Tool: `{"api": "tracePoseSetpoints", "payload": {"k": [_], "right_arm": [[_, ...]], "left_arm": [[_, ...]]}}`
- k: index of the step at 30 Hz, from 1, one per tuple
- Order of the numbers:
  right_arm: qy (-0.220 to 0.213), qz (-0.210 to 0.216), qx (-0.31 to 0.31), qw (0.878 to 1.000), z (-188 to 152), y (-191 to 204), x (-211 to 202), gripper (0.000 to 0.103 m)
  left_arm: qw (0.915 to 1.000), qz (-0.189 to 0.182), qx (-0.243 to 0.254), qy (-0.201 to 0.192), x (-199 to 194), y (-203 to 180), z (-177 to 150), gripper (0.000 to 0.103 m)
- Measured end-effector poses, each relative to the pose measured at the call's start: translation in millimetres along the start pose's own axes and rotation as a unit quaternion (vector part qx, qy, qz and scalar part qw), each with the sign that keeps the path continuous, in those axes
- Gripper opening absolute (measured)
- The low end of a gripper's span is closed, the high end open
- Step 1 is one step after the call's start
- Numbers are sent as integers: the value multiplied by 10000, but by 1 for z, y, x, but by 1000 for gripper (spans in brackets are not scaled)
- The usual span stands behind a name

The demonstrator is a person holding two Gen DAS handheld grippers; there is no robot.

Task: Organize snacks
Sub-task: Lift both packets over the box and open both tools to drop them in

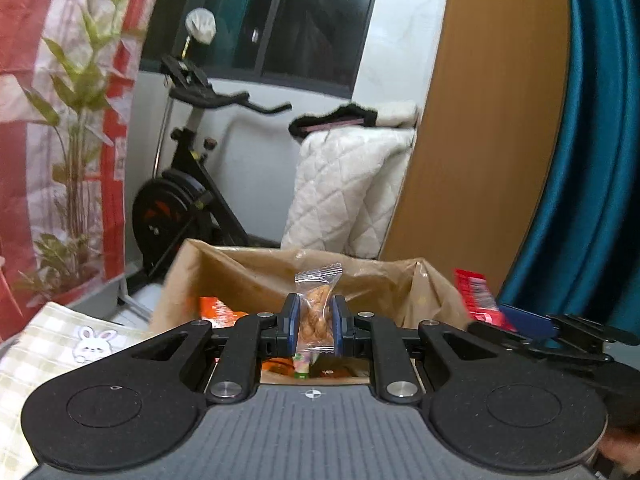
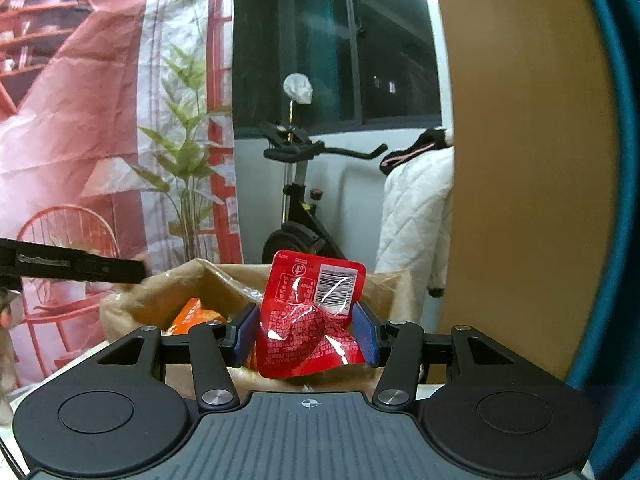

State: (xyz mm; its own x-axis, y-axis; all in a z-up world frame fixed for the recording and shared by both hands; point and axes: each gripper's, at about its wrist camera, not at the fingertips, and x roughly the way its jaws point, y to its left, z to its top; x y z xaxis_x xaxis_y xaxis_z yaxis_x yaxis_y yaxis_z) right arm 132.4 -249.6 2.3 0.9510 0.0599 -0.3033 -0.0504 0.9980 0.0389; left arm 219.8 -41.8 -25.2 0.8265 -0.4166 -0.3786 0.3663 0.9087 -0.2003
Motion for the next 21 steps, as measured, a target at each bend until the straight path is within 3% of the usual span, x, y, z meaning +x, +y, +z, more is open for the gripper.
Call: {"api": "tracePoseSetpoints", "payload": {"k": [6,9,11,12,13,16,21], "right_arm": [[385,-91,29,9992,-4,10,41,47],[580,-121,209,9980,-8,8,52,49],[692,-141,211,9973,-11,9,54,49],[699,-165,187,9972,-13,10,54,52],[690,-196,168,9973,-13,11,52,58],[634,-202,193,9976,-14,13,45,61],[515,-109,227,9984,-11,13,25,62]], "left_arm": [[9990,144,95,402,35,0,-5,18],[9983,45,130,559,38,5,-6,20],[9981,-17,71,607,34,10,-6,33],[9983,6,28,579,30,12,-7,48],[9985,37,-13,537,27,14,-6,55],[9987,59,-20,512,19,15,-5,55],[9981,181,374,449,-6,9,-4,55]]}}
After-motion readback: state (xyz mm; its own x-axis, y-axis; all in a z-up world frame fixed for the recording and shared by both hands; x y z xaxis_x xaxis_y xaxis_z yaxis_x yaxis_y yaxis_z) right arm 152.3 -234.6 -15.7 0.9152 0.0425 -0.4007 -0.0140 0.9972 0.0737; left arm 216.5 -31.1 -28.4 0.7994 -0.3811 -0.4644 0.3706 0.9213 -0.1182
